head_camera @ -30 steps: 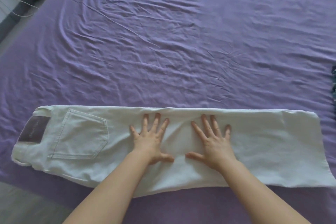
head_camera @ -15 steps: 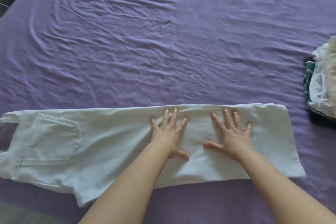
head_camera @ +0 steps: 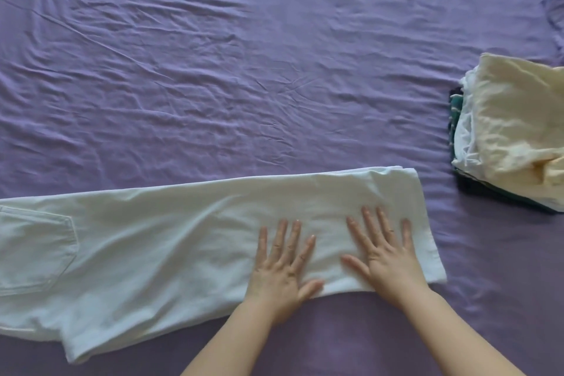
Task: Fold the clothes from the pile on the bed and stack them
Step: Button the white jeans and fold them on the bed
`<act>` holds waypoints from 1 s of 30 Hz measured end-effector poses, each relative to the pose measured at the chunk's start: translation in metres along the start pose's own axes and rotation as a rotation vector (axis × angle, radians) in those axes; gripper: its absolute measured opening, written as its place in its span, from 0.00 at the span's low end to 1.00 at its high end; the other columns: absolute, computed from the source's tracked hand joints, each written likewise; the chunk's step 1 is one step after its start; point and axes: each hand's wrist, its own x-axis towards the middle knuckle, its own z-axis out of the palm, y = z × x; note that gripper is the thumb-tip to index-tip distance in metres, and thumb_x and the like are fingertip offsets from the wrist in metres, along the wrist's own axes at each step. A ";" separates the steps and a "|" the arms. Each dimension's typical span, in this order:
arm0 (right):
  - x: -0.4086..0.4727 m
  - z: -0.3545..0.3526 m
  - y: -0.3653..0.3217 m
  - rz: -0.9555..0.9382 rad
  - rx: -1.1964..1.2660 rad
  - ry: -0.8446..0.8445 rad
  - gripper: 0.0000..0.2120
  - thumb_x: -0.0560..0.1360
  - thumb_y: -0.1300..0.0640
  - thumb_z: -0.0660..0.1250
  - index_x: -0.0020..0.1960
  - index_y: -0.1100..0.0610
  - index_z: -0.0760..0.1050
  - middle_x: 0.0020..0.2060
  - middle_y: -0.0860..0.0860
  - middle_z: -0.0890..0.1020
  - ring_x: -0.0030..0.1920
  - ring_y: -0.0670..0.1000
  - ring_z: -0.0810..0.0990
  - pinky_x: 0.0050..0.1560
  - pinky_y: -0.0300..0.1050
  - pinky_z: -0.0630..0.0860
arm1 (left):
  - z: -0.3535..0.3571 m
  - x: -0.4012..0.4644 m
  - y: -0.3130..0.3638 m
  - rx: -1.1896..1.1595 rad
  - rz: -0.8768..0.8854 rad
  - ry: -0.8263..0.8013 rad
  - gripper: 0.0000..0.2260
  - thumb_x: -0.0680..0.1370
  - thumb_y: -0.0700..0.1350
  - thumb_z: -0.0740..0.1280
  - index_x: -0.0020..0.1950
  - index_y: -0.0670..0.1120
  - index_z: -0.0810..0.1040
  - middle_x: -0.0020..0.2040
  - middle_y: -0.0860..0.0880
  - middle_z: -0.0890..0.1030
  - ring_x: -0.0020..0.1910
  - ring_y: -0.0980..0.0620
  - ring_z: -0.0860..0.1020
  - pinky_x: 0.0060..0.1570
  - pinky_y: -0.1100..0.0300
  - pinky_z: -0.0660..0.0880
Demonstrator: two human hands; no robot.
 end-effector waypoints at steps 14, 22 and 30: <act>0.010 -0.038 0.026 0.565 0.486 0.100 0.39 0.75 0.66 0.58 0.76 0.54 0.37 0.62 0.61 0.71 0.57 0.63 0.72 0.50 0.52 0.70 | -0.009 0.011 0.024 -0.014 -0.158 -0.262 0.35 0.79 0.62 0.51 0.75 0.52 0.32 0.73 0.46 0.26 0.72 0.41 0.27 0.69 0.38 0.32; 0.001 -0.079 -0.003 0.307 0.652 0.016 0.41 0.72 0.64 0.60 0.76 0.46 0.42 0.62 0.59 0.73 0.58 0.60 0.74 0.51 0.49 0.71 | -0.030 0.011 0.017 -0.348 -0.217 -0.141 0.23 0.82 0.53 0.55 0.76 0.51 0.57 0.78 0.48 0.50 0.77 0.47 0.48 0.74 0.51 0.48; -0.009 -0.109 -0.133 -0.102 0.443 -0.016 0.37 0.73 0.66 0.60 0.74 0.44 0.49 0.62 0.51 0.70 0.60 0.56 0.71 0.47 0.49 0.71 | -0.074 -0.008 -0.036 -1.807 -0.753 -0.024 0.26 0.79 0.64 0.51 0.55 0.47 0.79 0.49 0.48 0.83 0.47 0.50 0.81 0.47 0.55 0.76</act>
